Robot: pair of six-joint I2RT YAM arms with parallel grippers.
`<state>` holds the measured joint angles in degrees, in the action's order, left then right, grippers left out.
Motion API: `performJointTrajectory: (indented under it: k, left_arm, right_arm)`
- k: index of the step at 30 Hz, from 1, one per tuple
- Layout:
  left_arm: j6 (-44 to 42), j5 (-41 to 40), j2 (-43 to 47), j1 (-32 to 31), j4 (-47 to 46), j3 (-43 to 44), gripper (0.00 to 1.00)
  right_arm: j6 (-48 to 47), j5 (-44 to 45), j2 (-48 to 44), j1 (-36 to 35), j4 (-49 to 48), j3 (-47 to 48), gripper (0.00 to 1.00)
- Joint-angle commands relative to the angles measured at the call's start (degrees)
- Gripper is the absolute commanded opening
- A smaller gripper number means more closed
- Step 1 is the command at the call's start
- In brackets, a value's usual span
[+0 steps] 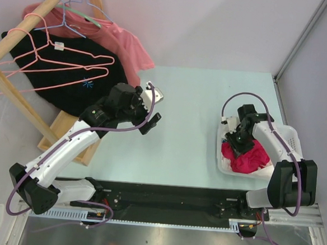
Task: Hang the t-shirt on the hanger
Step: Pick up the T-shirt and place it in the bin.
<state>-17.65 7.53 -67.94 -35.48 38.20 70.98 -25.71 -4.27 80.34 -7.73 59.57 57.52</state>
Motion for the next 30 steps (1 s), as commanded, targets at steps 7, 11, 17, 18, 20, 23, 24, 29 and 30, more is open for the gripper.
performJointTrajectory:
  k: [7,11,17,18,20,23,24,29,30]
  left_arm:
    - [-1.33,-0.5,1.67,0.24,1.0,0.21,1.0]
    - [-0.72,-1.38,0.8,0.33,2.23,0.56,1.0]
    - [2.09,1.69,0.79,3.75,2.76,-0.23,1.0]
    - [2.79,3.09,1.05,6.28,2.5,-0.05,1.0]
    - [6.3,6.69,1.15,9.45,1.71,0.38,1.0]
    - [9.82,15.01,0.62,16.13,2.06,0.74,1.0]
    - [10.09,16.62,0.79,18.41,2.06,0.56,1.0]
    - [7.99,19.8,5.35,19.22,0.3,-1.98,1.0]
    - [7.37,20.15,6.93,19.22,0.48,-2.25,1.0]
  right_arm:
    - [-1.27,-7.58,-3.79,0.25,8.62,25.34,0.0]
    - [-2.06,-16.7,-3.96,0.26,8.2,35.45,0.0]
    - [2.15,-26.99,-1.68,-1.58,2.14,53.0,0.0]
    - [3.29,-28.23,-1.06,-2.11,1.08,55.05,0.0]
    - [6.63,-31.31,-0.1,-4.3,-3.04,58.91,0.0]
    - [10.5,-32.72,0.26,-7.38,-10.33,59.82,0.0]
    - [11.55,-32.99,0.43,-9.57,-12.09,59.82,0.0]
    - [24.8,-39.39,0.26,-11.79,-25.37,54.83,0.0]
    - [25.44,-39.58,0.0,-11.79,-26.43,52.63,0.0]
